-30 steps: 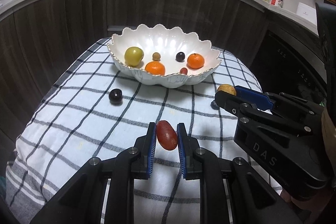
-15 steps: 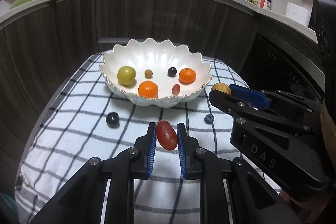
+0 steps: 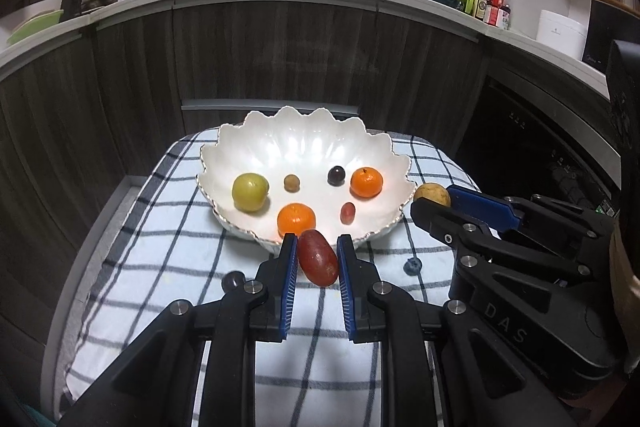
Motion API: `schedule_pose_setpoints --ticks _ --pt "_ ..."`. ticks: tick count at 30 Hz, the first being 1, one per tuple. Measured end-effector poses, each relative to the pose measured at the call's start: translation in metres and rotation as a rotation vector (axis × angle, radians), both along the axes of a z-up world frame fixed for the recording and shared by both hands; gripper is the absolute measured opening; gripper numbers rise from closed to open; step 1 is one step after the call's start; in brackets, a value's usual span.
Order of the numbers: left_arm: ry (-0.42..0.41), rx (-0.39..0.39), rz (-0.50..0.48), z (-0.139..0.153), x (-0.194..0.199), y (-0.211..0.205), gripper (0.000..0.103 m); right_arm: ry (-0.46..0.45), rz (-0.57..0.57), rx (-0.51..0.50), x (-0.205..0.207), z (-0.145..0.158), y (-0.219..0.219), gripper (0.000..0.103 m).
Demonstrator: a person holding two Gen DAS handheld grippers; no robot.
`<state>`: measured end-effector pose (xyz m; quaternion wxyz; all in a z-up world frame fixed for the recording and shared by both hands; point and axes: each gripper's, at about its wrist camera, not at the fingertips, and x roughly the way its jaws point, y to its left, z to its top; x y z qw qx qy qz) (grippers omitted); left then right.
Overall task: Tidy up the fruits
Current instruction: 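Lift and carry the red grape and brown fruit over the white bowl with both tools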
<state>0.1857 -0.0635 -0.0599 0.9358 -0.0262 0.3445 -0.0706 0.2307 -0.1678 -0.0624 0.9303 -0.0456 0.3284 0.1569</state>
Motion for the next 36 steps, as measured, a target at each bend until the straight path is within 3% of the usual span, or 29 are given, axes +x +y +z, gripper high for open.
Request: schedule_pose_setpoints --ticks 19,36 --pt "-0.012 0.009 -0.033 0.015 0.054 0.013 0.02 -0.01 -0.068 0.039 0.035 0.015 0.004 0.027" --pt "-0.007 -0.022 -0.043 0.025 0.132 0.034 0.021 -0.006 -0.141 0.061 0.1 0.021 0.01 0.027"
